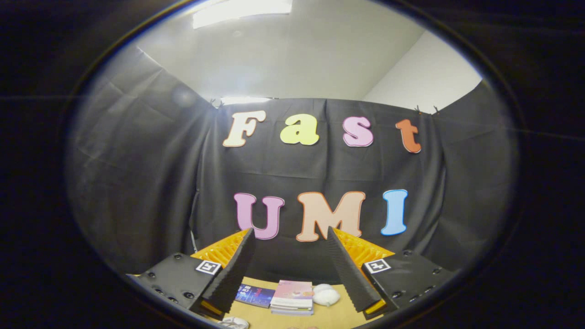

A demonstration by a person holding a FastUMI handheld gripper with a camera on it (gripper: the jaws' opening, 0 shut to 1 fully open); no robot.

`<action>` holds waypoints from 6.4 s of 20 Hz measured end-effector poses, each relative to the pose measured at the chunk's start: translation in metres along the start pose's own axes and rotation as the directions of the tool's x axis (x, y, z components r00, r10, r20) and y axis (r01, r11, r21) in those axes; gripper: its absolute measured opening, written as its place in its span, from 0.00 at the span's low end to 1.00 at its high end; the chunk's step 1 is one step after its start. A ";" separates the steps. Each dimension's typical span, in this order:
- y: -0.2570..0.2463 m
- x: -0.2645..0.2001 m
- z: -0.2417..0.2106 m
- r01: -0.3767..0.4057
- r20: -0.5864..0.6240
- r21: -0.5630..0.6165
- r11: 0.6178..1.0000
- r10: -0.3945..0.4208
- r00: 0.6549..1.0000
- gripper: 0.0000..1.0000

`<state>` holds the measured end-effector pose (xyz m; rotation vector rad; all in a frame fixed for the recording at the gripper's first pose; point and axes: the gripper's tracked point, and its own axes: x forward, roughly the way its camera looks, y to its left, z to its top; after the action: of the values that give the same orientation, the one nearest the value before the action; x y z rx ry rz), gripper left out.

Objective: Open the storage box then place both shoes into the box .Put the left shoe in first, then the right shoe, with the right side of both shoes facing outward in a uniform manner.

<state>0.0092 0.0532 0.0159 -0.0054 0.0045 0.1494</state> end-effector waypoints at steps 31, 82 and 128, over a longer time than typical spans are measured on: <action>0.212 -0.024 -0.212 -0.333 -0.332 0.327 0.884 0.437 0.836 0.96; 0.309 -0.148 -0.338 0.097 -0.338 0.939 0.329 0.840 0.425 0.96; 0.558 -0.147 -0.207 -0.323 -0.208 0.916 0.239 0.970 0.127 0.96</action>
<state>-0.2205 0.5816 -0.1930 0.7704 1.0769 1.2437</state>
